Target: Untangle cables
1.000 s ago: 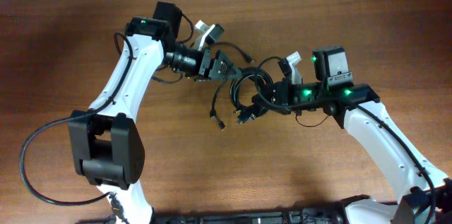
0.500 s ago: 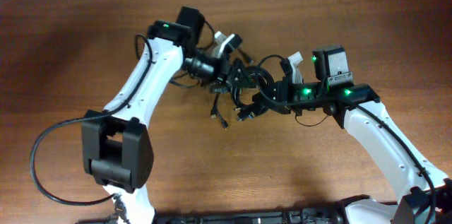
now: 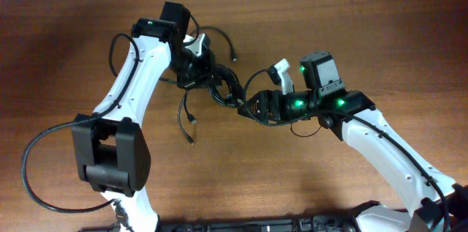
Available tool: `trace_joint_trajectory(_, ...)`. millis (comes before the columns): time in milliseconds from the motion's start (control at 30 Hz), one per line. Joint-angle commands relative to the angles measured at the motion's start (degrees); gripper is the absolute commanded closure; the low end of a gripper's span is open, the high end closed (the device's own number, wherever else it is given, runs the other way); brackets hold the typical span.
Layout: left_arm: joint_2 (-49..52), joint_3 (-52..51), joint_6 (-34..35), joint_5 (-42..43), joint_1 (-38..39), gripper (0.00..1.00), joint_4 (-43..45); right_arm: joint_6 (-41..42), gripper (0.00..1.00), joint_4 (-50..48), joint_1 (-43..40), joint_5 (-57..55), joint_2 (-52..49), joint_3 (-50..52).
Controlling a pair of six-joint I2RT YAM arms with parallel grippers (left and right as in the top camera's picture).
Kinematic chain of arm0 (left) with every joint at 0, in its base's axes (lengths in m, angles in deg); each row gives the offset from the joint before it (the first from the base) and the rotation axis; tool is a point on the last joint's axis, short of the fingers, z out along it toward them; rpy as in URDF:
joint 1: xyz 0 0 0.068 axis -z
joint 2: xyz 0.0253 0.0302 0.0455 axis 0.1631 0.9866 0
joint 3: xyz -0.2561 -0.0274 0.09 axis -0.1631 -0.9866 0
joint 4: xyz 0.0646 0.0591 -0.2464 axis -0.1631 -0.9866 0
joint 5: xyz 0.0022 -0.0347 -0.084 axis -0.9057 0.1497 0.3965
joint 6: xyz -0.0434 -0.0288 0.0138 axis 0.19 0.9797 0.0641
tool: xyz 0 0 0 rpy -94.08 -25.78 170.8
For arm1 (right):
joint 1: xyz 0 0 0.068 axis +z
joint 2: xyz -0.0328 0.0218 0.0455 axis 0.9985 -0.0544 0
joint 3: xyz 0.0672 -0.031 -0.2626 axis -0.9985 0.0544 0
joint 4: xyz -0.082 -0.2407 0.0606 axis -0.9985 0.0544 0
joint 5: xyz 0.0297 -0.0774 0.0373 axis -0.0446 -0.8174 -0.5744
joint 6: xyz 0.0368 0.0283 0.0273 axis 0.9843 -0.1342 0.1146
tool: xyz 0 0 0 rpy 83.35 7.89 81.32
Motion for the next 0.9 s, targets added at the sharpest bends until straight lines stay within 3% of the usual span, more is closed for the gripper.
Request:
trace_joint_trajectory(0, -0.24, 0.31, 1.38, -2.05, 2.34, 1.00, 0.11, -0.35, 0.12, -5.14, 3.06, -5.05, 0.55, -0.59)
trace_joint_trajectory(33, -0.24, 0.31, 1.31, -2.03, 2.58, 1.00, 0.07, -6.80, 0.04, -4.85, 4.90, -11.13, 0.55, -0.59)
trace_joint_trajectory(100, -0.24, 0.31, -3.96, 0.74, 1.29, 1.00, -1.77, -12.59, 0.03, -4.70, 8.13, -18.97, 1.40, -0.61)
trace_joint_trajectory(200, -0.24, 0.31, -23.74, 13.90, -1.38, 1.00, -4.35, -16.39, 0.03, -4.44, 15.39, -36.65, 8.11, -0.61)
trace_joint_trajectory(233, -0.24, 0.31, -35.39, 17.00, -1.14, 1.00, -5.29, -19.37, 0.03, -2.43, 18.25, -44.35, 12.92, -0.61)
trace_joint_trajectory(300, -0.24, 0.31, -44.35, 17.42, -0.92, 1.00, -5.31, -24.00, 0.03, 2.08, 21.68, -52.74, 18.64, -0.61)
trace_joint_trajectory(400, -0.24, 0.31, -54.51, 22.21, -0.87, 1.00, -5.31, -26.49, 0.03, 10.56, 24.55, -54.80, 20.52, -0.61)
trace_joint_trajectory(533, -0.24, 0.31, -55.19, 29.20, -0.87, 1.00, -7.89, -29.49, 0.02, 10.03, 30.25, -57.66, 16.11, -0.59)
trace_joint_trajectory(667, -0.24, 0.31, -54.75, 30.84, -0.87, 1.00, -12.63, -29.73, 0.03, 3.65, 37.27, -74.44, 10.27, -0.59)
trace_joint_trajectory(800, -0.24, 0.31, -54.77, 30.84, -0.87, 1.00, -12.85, -31.21, 0.31, -2.89, 37.64, -74.88, 9.86, -0.61)
trace_joint_trajectory(867, -0.24, 0.31, -54.80, 30.82, -0.70, 1.00, -14.14, -32.02, 0.39, -3.08, 37.59, -75.32, 9.64, -0.61)
